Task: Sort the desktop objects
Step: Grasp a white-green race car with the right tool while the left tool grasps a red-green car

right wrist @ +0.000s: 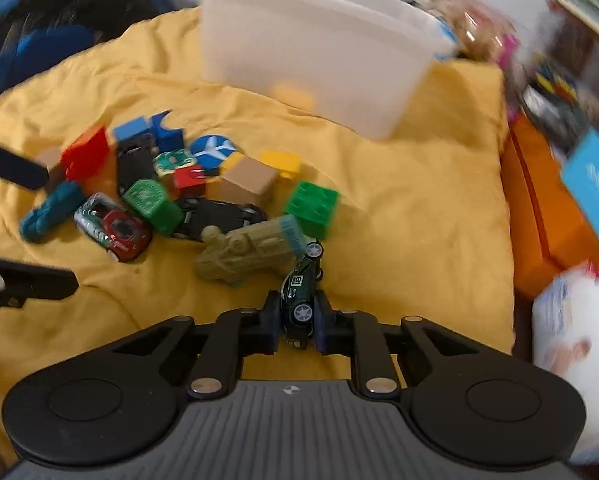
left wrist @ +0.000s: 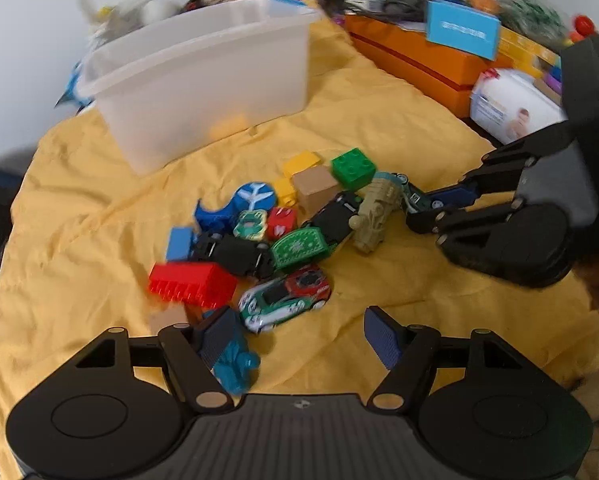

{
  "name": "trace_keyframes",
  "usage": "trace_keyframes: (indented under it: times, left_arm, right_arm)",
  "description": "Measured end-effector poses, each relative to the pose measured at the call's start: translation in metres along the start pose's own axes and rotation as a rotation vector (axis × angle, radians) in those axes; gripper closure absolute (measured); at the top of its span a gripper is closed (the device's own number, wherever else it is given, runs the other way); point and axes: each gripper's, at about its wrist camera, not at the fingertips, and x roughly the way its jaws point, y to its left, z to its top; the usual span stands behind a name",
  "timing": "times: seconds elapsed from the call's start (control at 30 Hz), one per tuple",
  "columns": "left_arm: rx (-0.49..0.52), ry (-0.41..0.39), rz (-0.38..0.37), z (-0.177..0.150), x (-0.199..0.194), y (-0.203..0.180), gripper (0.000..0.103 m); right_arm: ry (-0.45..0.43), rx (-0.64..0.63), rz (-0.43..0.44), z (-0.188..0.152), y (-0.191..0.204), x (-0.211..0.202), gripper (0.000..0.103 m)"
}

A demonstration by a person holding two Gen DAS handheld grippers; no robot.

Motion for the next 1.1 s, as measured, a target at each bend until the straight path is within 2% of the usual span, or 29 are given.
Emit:
trace_keyframes:
  times: [0.03, 0.13, 0.17, 0.23, 0.33, 0.43, 0.53, 0.6, 0.67, 0.77, 0.87, 0.97, 1.03, 1.1]
  left_arm:
    - [0.033, -0.004, 0.0, 0.001, 0.002, -0.002, 0.028]
    - [0.12, -0.001, -0.011, 0.007, 0.01, -0.005, 0.033]
    - [0.139, 0.015, -0.024, 0.01, 0.014, -0.005, 0.038]
    - [0.164, 0.025, -0.045, 0.012, 0.021, -0.005, 0.04]
    - [0.199, 0.049, -0.056, 0.014, 0.035, 0.001, 0.04]
    - [0.215, 0.075, -0.069, 0.018, 0.046, 0.01, 0.04]
    - [0.152, 0.104, -0.137, 0.019, 0.048, 0.023, 0.043]
    - [0.086, 0.118, -0.153, 0.015, 0.043, 0.025, 0.044]
    - [0.039, 0.125, -0.14, 0.008, 0.036, 0.017, 0.044]
    - [-0.065, 0.147, -0.108, 0.001, 0.028, 0.004, 0.044]
    - [-0.151, 0.138, -0.112, -0.001, 0.021, -0.008, 0.045]
    - [-0.057, 0.095, -0.101, -0.001, 0.008, -0.019, 0.045]
    - [0.057, 0.07, -0.076, -0.001, 0.0, -0.026, 0.044]
    - [0.21, 0.045, -0.086, -0.006, -0.006, -0.031, 0.042]
  right_arm:
    - [0.002, 0.046, 0.025, -0.001, -0.007, -0.003, 0.085]
    - [0.015, 0.231, 0.18, -0.002, -0.03, -0.018, 0.085]
    - [0.023, 0.297, 0.246, -0.003, -0.038, -0.023, 0.085]
    - [0.051, 0.368, 0.342, -0.005, -0.043, -0.028, 0.085]
    - [0.09, 0.464, 0.534, -0.012, -0.049, -0.021, 0.085]
    - [0.181, 0.534, 0.602, -0.023, -0.05, -0.006, 0.084]
    - [0.197, 0.611, 0.617, -0.037, -0.057, -0.001, 0.08]
    - [0.17, 0.619, 0.563, -0.041, -0.061, -0.006, 0.073]
    - [0.137, 0.577, 0.497, -0.041, -0.062, -0.011, 0.067]
    - [0.101, 0.471, 0.401, -0.04, -0.058, -0.017, 0.066]
    - [0.073, 0.361, 0.361, -0.037, -0.052, -0.024, 0.065]
    - [0.046, 0.257, 0.329, -0.032, -0.045, -0.03, 0.065]
    - [0.01, 0.217, 0.348, -0.029, -0.044, -0.037, 0.062]
    - [0.001, 0.17, 0.339, -0.027, -0.039, -0.038, 0.06]
